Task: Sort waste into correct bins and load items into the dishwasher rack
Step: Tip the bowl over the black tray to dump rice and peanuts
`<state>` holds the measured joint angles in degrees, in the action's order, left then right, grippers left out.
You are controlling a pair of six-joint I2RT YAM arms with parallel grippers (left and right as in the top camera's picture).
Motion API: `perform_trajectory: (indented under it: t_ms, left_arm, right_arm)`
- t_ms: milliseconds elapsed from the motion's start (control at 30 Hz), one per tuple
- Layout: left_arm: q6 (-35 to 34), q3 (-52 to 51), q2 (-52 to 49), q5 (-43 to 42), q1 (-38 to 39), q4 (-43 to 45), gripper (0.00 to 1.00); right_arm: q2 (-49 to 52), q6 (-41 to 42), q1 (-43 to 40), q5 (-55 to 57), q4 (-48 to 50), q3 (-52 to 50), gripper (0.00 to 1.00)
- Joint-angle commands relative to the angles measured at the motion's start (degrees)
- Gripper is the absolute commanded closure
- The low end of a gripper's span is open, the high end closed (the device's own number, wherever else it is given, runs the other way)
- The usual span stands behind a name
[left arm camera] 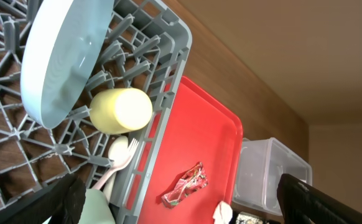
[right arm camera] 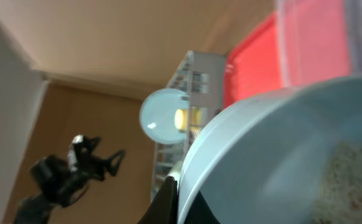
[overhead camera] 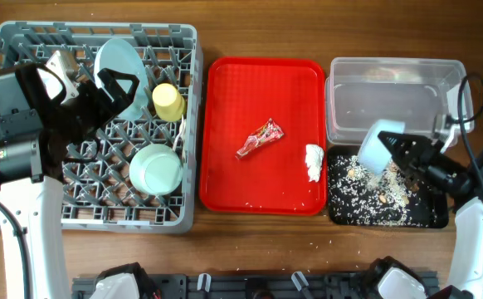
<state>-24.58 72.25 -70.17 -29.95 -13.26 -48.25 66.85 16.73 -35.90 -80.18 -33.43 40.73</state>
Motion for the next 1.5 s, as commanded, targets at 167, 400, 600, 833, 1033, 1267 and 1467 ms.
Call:
perform_trajectory:
  t_ms: [167,400,600,833,1033,1267,1467]
  left_arm:
    - [-0.5,0.2,0.1,-0.6,-0.3,0.2,0.00]
    - [-0.5,0.2,0.1,-0.6,-0.3,0.2,0.00]
    - [-0.5,0.2,0.1,-0.6,-0.3,0.2,0.00]
    - [-0.5,0.2,0.1,-0.6,-0.3,0.1,0.00]
    - [-0.5,0.2,0.1,-0.6,-0.3,0.2,0.00]
    - [-0.5,0.2,0.1,-0.6,-0.3,0.2,0.00]
    - [-0.5,0.2,0.1,-0.6,-0.3,0.1,0.00]
  right_arm:
    - [-0.3,12.3,-0.2,-12.8,8.7,0.3,0.96]
    - [-0.4,15.2,-0.4,-12.8,6.3,0.2,0.96]
    - [-0.2,6.2,-0.4,-0.2,4.7,0.2,0.96]
    - [-0.2,-4.0,-0.4,4.0,-13.6,0.2,0.96]
    - [-0.2,-4.8,-0.4,-2.8,-13.2,0.2,0.96]
    - [0.0,1.9,-0.5,-13.0,-10.8,0.2,0.96]
    - [0.2,14.0,-1.5,-12.9,4.9,0.2,0.96]
